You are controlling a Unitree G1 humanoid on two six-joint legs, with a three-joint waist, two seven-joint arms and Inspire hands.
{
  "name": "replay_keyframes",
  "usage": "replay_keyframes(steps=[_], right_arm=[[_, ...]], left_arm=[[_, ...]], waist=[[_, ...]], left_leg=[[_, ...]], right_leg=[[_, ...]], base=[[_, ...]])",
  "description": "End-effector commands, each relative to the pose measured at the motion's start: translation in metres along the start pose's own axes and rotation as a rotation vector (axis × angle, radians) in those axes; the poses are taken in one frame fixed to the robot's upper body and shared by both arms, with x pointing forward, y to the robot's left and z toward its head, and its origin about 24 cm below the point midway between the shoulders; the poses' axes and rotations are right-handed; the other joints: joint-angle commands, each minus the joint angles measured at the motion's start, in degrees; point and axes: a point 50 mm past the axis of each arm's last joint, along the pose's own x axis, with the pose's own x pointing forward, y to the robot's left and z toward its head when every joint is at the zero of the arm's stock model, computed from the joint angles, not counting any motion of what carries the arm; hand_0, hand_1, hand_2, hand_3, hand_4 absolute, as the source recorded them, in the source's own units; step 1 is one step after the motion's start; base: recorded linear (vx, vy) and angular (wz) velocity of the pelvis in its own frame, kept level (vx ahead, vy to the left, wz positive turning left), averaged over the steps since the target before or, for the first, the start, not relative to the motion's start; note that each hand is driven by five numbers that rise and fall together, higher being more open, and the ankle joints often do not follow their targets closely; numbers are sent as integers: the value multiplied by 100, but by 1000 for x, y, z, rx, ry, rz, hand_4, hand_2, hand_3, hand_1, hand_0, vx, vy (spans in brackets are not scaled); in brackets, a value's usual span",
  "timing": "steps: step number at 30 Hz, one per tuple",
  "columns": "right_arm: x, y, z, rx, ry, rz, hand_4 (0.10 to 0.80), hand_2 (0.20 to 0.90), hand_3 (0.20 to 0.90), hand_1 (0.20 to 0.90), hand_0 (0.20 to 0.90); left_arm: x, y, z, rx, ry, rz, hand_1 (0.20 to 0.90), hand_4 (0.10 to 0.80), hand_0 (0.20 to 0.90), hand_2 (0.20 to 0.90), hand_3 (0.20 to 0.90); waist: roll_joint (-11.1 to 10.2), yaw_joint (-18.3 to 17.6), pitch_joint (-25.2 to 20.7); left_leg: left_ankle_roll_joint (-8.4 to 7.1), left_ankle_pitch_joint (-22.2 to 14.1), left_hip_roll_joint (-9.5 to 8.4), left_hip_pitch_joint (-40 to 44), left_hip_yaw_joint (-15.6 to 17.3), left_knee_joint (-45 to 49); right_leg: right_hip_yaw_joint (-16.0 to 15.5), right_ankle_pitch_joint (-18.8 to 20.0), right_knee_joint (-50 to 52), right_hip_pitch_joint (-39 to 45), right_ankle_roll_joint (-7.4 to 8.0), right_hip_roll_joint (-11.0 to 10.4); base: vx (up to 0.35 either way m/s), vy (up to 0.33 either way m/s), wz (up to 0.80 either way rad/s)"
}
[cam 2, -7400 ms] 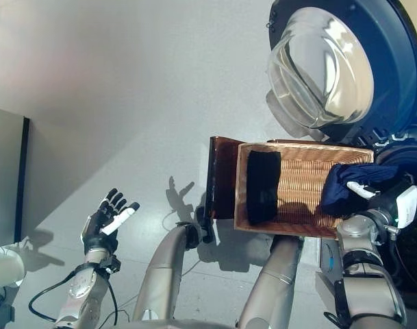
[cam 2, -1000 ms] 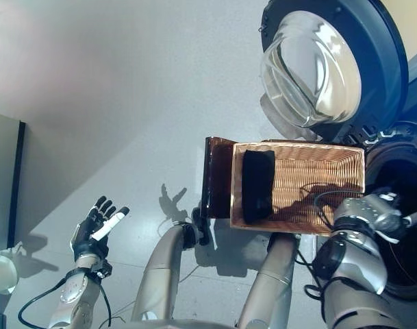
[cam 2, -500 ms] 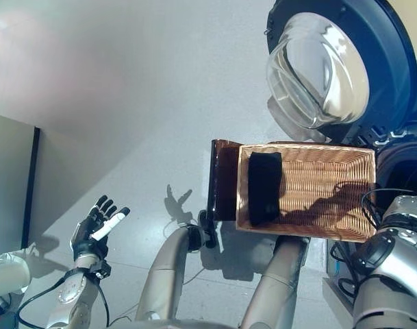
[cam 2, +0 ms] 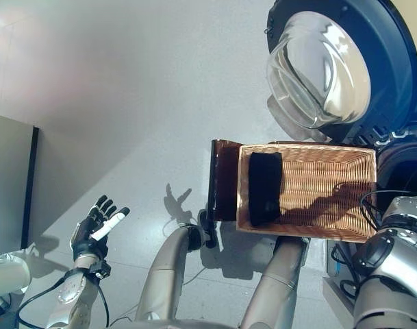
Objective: Pick up the clothes and place them into the washing machine
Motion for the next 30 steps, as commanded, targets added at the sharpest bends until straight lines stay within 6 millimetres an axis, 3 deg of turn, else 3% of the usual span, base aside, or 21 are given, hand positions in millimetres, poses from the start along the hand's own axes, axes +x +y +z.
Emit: replay_keyframes(steps=[1, 12, 14, 28, 30], right_arm=[[5, 20, 27, -97, -163, 180, 800, 900, 900, 900, 900], [6, -32, -14, -277, -26, 144, 800, 900, 900, 900, 900], [4, -50, -26, -330, 8, 137, 800, 900, 900, 900, 900], [-6, -112, -53, -513, 98, 152, 800, 900, 900, 900, 900], [-8, -131, -58, -587, 125, 159, 800, 900, 900, 900, 900]], left_arm=[[0, 26, 25, 23, -141, 83, 900, 800, 900, 900, 900], [3, 26, 29, 13, -156, 79, 900, 800, 900, 900, 900], [5, 26, 29, 9, -159, 88, 900, 800, 900, 900, 900], [9, 29, 22, 55, -127, 117, 900, 800, 900, 900, 900], [10, 31, 18, 62, -111, 124, 900, 800, 900, 900, 900]], waist=[[-81, -104, -240], [-206, -42, -161], [-291, -14, -134], [-708, -89, -200], [-770, -79, -208]], left_leg=[[-655, -195, 161, 445, -372, -155], [-628, -153, 118, 551, -409, -252], [-620, -99, 104, 648, -442, -394], [-725, 356, 78, 1466, -651, -1489], [-766, 486, 81, 1729, -691, -1792]], right_leg=[[182, 834, -591, -31, -274, 126], [36, 940, -846, 251, -238, 101], [-108, 1010, -1068, 442, -228, 139], [-547, 1355, -2163, 1511, -221, 202], [-641, 1435, -2434, 1810, -209, 218]], base=[[0, 0, 0], [2, 1, 1], [15, -16, 1], [42, -45, 2], [56, -73, 3]])
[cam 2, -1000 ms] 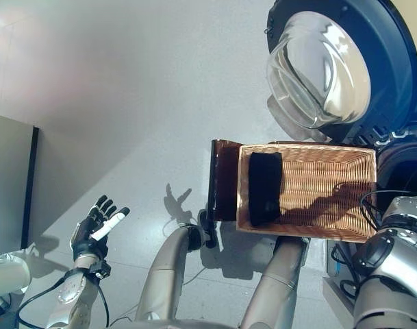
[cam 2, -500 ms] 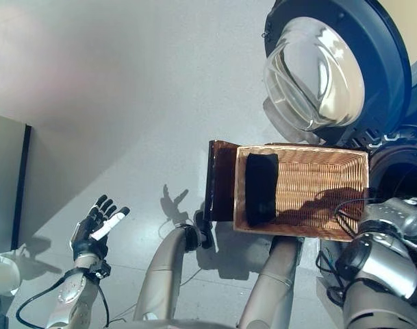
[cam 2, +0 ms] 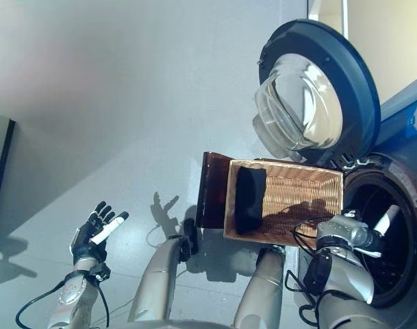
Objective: Pick up the clothes and place them into the washing machine
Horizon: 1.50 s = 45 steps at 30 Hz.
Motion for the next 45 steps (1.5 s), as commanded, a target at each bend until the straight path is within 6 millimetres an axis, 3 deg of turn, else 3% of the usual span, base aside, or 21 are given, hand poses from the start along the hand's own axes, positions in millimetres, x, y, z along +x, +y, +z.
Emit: replay_keyframes(steps=[1, 7, 11, 12, 18, 19, 23, 27, 28, 37, 45], right_arm=[[5, 2, 18, -81, -127, 98, 800, 900, 900, 900, 900], [3, -23, -6, -349, -84, 131, 800, 900, 900, 900, 900], [4, -28, -10, -468, -85, 148, 800, 900, 900, 900, 900], [2, -31, -16, -570, -94, 189, 800, 900, 900, 900, 900], [-12, -62, -45, -819, -40, 313, 800, 900, 900, 900, 900], [-18, -76, -58, -910, 3, 361, 800, 900, 900, 900, 900], [-33, -93, -80, -1108, 68, 493, 800, 900, 900, 900, 900], [-38, -105, -91, -1235, 107, 506, 800, 900, 900, 900, 900], [-38, -113, -94, -1383, 86, 503, 800, 900, 900, 900, 900], [-47, -105, -106, -1626, 10, 608, 800, 900, 900, 900, 900], [-50, -101, -110, -1674, -2, 651, 800, 900, 900, 900, 900]], left_arm=[[6, 20, 31, 32, -165, 73, 900, 800, 900, 900, 900], [7, 20, 27, 41, -153, 73, 900, 800, 900, 900, 900], [7, 17, 26, 41, -156, 57, 900, 800, 900, 900, 900], [7, 14, 25, 38, -158, 51, 900, 800, 900, 900, 900], [7, 12, 11, 59, -104, 73, 900, 800, 900, 900, 900], [8, 10, 8, 72, -92, 74, 900, 800, 900, 900, 900], [8, 10, 3, 81, -70, 81, 900, 800, 900, 900, 900], [9, 8, 4, 93, -75, 62, 900, 800, 900, 900, 900], [9, 5, 4, 106, -76, 37, 900, 800, 900, 900, 900], [11, 3, 15, 135, -106, -9, 900, 800, 900, 900, 900], [12, -4, 13, 136, -96, -23, 900, 800, 900, 900, 900]], waist=[[-133, 21, -180], [-280, 55, -186], [-342, 81, -182], [-379, 79, -176], [-541, 26, -180], [-590, 19, -178], [-649, 61, -118], [-656, 135, -79], [-640, 216, -58], [-516, 362, 151], [-403, 313, 265]], left_leg=[[-542, -88, 74, 497, -370, -362], [-590, 358, 86, 1185, -395, -1365], [-607, 602, 84, 1429, -424, -1757], [-628, 660, 128, 1562, -436, -1863], [-654, 675, 175, 1953, -483, -1988], [-662, 643, 192, 2116, -488, -1984], [-677, 605, 216, 2365, -517, -1964], [-669, 563, 177, 2358, -552, -1875], [-662, 536, 166, 2305, -581, -1795], [-585, 190, 80, 1767, -716, -876], [-515, -205, 124, 1511, -687, -29]], right_leg=[[137, 1089, -1151, 291, -220, 78], [-171, 1439, -2100, 1038, -163, 141], [-343, 1666, -2483, 1346, -124, 132], [-396, 1739, -2567, 1494, -103, 120], [-476, 1723, -2579, 1906, -98, 121], [-508, 1677, -2591, 2096, -99, 136], [-616, 1617, -2652, 2438, -94, 143], [-711, 1593, -2685, 2575, -84, 122], [-744, 1591, -2675, 2592, -75, 98], [-631, 1303, -1842, 2125, -119, -15], [-440, 930, -1064, 1786, -157, -20]], base=[[24, -38, 4], [49, -59, 2], [17, -21, -4], [43, -12, 4], [98, -8, 8], [100, -12, 2], [87, -7, 1], [30, -9, 9], [3, -9, 10], [-45, 16, 11], [-14, 49, 1]])
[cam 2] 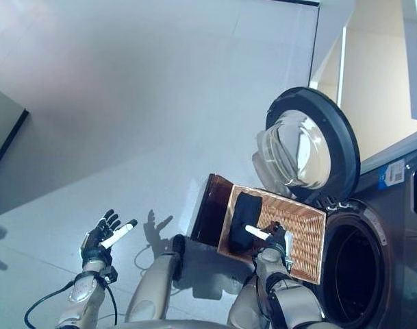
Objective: Pick up the clothes and place them into the washing machine
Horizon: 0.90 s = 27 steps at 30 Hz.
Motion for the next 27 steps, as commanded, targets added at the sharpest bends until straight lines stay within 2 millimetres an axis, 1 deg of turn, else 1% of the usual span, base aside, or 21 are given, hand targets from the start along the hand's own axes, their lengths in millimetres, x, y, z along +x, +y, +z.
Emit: replay_keyframes(steps=[1, 4, 7, 10, 11, 12, 13, 14, 15, 16, 20, 23, 25, 27], right_arm=[[4, -5, 20, -19, -82, -40, 800, 900, 900, 900, 900], [3, 2, 26, -54, -103, -20, 800, 900, 900, 900, 900], [-1, 13, 23, -129, -95, 21, 800, 900, 900, 900, 900], [-4, 23, 27, -109, -104, 52, 800, 900, 900, 900, 900], [-6, 27, 26, -104, -108, 69, 800, 900, 900, 900, 900], [-8, 30, 25, -103, -107, 82, 800, 900, 900, 900, 900], [-8, 30, 25, -103, -107, 82, 800, 900, 900, 900, 900], [-13, 39, 26, -115, -134, 128, 800, 900, 900, 900, 900], [-14, 42, 25, -124, -139, 144, 800, 900, 900, 900, 900], [-14, 42, 25, -124, -139, 144, 800, 900, 900, 900, 900], [-12, 38, 22, -128, -119, 127, 800, 900, 900, 900, 900], [-7, 28, 21, -107, -74, 76, 800, 900, 900, 900, 900], [-4, 24, 24, -89, -61, 47, 800, 900, 900, 900, 900], [0, 16, 24, -67, -21, -3, 800, 900, 900, 900, 900]], left_arm=[[2, 4, 32, 34, -157, -33, 900, 800, 900, 900, 900], [2, 3, 34, 41, -163, -52, 900, 800, 900, 900, 900], [3, 2, 36, 55, -161, -60, 900, 800, 900, 900, 900], [5, 5, 39, 60, -168, -49, 900, 800, 900, 900, 900], [6, 5, 41, 62, -172, -44, 900, 800, 900, 900, 900], [6, 5, 41, 63, -175, -44, 900, 800, 900, 900, 900], [6, 5, 41, 63, -175, -44, 900, 800, 900, 900, 900], [6, 6, 41, 60, -174, -32, 900, 800, 900, 900, 900], [6, 6, 41, 58, -175, -30, 900, 800, 900, 900, 900], [6, 6, 41, 58, -174, -30, 900, 800, 900, 900, 900], [4, 1, 38, 37, -169, -38, 900, 800, 900, 900, 900], [3, -5, 38, 40, -172, -66, 900, 800, 900, 900, 900], [1, -6, 38, 44, -173, -83, 900, 800, 900, 900, 900], [1, -7, 37, 47, -168, -94, 900, 800, 900, 900, 900]], waist=[[-84, 77, -226], [-100, 94, -257], [-90, 174, -230], [-88, 227, -203], [-101, 218, -196], [-81, 236, -171], [-80, 236, -173], [-68, 234, -132], [-75, 213, -125], [-62, 225, -118], [24, 240, -26], [108, 268, -3], [166, 303, 6], [218, 344, -1]], left_leg=[[-394, -396, 195, 69, -131, 497], [-383, -444, 176, -24, -117, 590], [-362, -597, 176, -185, -151, 905], [-327, -684, 175, -316, -187, 1111], [-320, -646, 159, -349, -185, 1096], [-320, -721, 178, -385, -195, 1209], [-320, -723, 178, -389, -195, 1213], [-311, -739, 172, -457, -197, 1295], [-303, -694, 156, -482, -191, 1253], [-307, -739, 175, -485, -192, 1303], [-290, -759, 159, -669, -182, 1413], [-274, -768, 135, -807, -195, 1495], [-259, -769, 118, -882, -194, 1521], [-243, -782, 91, -977, -196, 1577]], right_leg=[[360, 831, -326, -290, -90, -62], [398, 850, -317, -373, -76, -81], [447, 757, -127, -458, -94, -73], [471, 669, 78, -557, -126, -59], [467, 683, 86, -606, -145, -74], [474, 625, 172, -643, -155, -55], [475, 623, 175, -646, -155, -55], [500, 592, 266, -733, -177, -47], [502, 618, 260, -777, -185, -60], [513, 583, 302, -782, -184, -45], [550, 559, 415, -987, -203, -62], [566, 537, 519, -1128, -210, -87], [572, 519, 561, -1206, -215, -103], [574, 519, 616, -1305, -203, -130]], base=[[11, 20, -10], [-1, 16, -5], [0, 0, 0], [-25, 5, 8], [-27, 14, 5], [0, 0, 0], [0, 0, 0], [-23, 27, 3], [0, 0, 0], [0, 0, 0], [-31, 24, -6], [-37, 27, 0], [-17, 12, 0], [-13, 12, 2]])
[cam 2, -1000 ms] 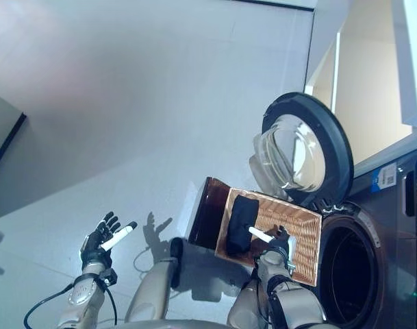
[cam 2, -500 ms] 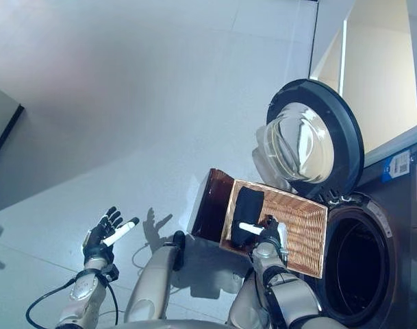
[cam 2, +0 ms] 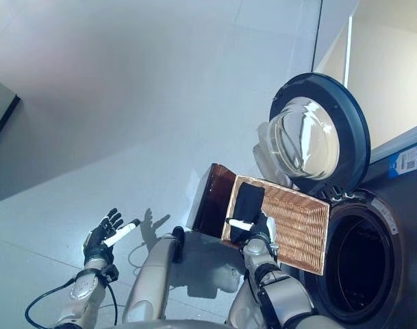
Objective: Pick up the clothes and place them into the washing machine
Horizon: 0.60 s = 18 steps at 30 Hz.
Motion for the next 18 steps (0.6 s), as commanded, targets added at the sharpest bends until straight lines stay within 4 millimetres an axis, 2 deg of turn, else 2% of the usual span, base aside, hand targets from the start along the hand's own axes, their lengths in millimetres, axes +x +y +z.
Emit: replay_keyframes(steps=[1, 7, 15, 17, 18], right_arm=[[7, -19, 1, 40, 51, -108, 800, 900, 900, 900, 900], [11, -33, 9, 19, 88, -236, 800, 900, 900, 900, 900], [11, -26, 29, 16, 25, -238, 800, 900, 900, 900, 900], [11, -25, 33, 17, 12, -233, 580, 593, 593, 593, 593], [11, -24, 35, 16, 7, -232, 514, 499, 499, 499, 499]], left_arm=[[0, -4, 38, 19, -195, -71, 900, 800, 900, 900, 900], [-4, -5, 41, 42, -210, -96, 900, 800, 900, 900, 900], [-7, 0, 51, 42, -250, -81, 900, 800, 900, 900, 900], [-7, 1, 51, 36, -254, -71, 900, 800, 900, 900, 900], [-7, 2, 51, 34, -253, -66, 900, 800, 900, 900, 900]], waist=[[285, 251, -37], [415, 364, -92], [459, 436, -78], [458, 443, -79], [451, 443, -80]], left_leg=[[-357, -372, 77, 13, -133, 418], [-310, -389, 2, -239, -156, 517], [-277, -403, -55, -588, -179, 709], [-267, -426, -62, -672, -210, 796], [-263, -434, -60, -716, -221, 841]], right_leg=[[252, 833, -440, -330, -143, -49], [262, 800, -285, -564, -129, -105], [312, 743, 3, -914, -155, -119], [352, 703, 122, -1016, -169, -119], [357, 681, 165, -1048, -180, -117]], base=[[0, 0, 0], [-13, 13, 7], [-26, 2, 7], [-13, -6, 9], [-6, -4, 6]])
